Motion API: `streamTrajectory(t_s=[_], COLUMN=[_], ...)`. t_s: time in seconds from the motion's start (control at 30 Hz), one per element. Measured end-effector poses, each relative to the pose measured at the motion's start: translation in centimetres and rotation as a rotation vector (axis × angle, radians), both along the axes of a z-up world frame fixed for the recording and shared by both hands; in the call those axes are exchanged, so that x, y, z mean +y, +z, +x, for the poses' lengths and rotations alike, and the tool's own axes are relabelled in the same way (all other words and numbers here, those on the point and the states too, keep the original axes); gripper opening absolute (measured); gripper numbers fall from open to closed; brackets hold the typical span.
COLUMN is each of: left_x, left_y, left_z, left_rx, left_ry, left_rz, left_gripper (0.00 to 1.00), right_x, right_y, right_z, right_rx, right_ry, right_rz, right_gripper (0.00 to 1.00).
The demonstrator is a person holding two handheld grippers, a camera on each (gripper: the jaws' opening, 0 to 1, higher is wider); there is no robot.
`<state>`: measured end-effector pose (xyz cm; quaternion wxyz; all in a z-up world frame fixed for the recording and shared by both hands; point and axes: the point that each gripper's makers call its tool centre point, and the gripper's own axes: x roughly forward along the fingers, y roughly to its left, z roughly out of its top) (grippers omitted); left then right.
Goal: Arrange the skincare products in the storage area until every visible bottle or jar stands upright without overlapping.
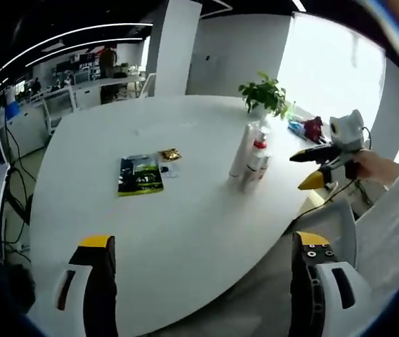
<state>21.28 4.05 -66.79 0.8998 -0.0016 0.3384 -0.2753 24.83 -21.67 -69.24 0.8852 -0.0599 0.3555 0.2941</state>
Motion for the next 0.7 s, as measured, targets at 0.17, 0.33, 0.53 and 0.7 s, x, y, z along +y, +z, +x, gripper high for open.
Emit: streamTrajectory(t_s=[0.17, 0.33, 0.53, 0.7], left_x=[0.8, 1.1, 1.1, 1.1], left_y=[0.1, 0.3, -0.1, -0.2], left_z=[-0.5, -0.6, -0.9, -1.2], left_rx=[0.015, 0.028, 0.017, 0.016], left_ry=[0.015, 0.053, 0.083, 0.101], left_rz=[-0.036, -0.075, -0.062, -0.058], left_gripper=[0.99, 0.99, 0.99, 0.99], right_x=[0.1, -0.5, -0.8, -0.8], right_y=[0.8, 1.3, 1.5, 1.4], right_z=[-1.7, -3.2, -3.8, -3.2], right_rx=[0.004, 0.003, 0.013, 0.018], right_ry=[-0.006, 0.005, 0.018, 0.025], right_rz=[0.009, 0.033, 0.081, 0.093], right_gripper=[0.89, 0.96, 0.99, 0.99])
